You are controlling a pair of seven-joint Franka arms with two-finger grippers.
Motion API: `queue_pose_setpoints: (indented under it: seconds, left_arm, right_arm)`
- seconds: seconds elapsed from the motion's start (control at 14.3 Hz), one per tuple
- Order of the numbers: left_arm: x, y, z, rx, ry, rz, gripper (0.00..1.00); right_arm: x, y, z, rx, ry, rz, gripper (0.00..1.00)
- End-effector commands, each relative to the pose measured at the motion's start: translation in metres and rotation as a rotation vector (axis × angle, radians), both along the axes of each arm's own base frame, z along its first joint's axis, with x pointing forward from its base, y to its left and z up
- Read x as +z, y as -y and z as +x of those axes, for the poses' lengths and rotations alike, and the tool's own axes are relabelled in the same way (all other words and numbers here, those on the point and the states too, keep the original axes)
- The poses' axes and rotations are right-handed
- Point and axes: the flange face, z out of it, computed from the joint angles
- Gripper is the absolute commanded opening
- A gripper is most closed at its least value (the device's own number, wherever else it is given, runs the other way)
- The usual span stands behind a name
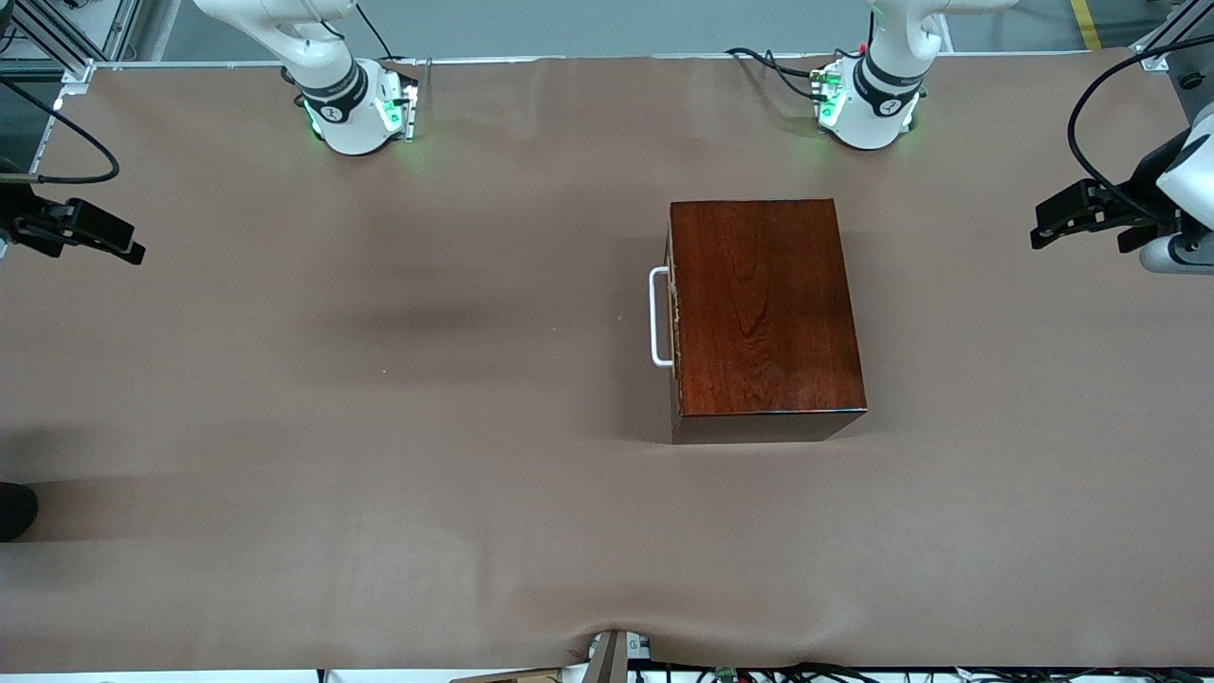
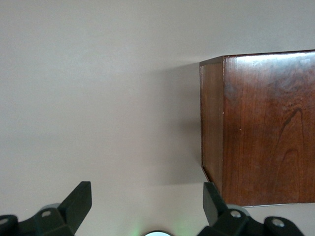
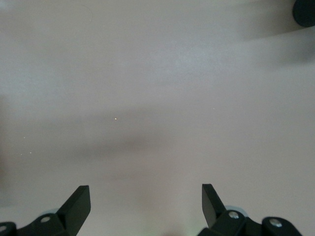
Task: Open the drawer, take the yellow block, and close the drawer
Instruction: 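Reach the left gripper to the white drawer handle of the box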
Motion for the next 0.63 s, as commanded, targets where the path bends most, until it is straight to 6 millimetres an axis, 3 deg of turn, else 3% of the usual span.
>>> queue_pose_setpoints:
  seconds: [0.0,0.21,0.35,0.56]
  left_arm:
    - [0.005,-0.001,0.001,-0.009,-0.002,0.009,1.0]
    - [0.002,0.014,0.003,0.062,-0.008,-0.002,1.0]
    - [-0.011,0.026,0.013,0.106,-0.038,-0.055,1.0]
    - [-0.027,0.075,0.02,0.156,-0.071,-0.052,1.0]
  right_arm:
    - [0.008,-0.001,-0.007,-0.005,0.006,0.014,1.0]
    - [0.008,-0.002,-0.007,-0.004,0.006,0.014,1.0]
    - [0.008,-0.002,-0.007,-0.004,0.006,0.014,1.0]
    - [0.007,-0.002,-0.006,-0.005,0.004,0.014,1.0]
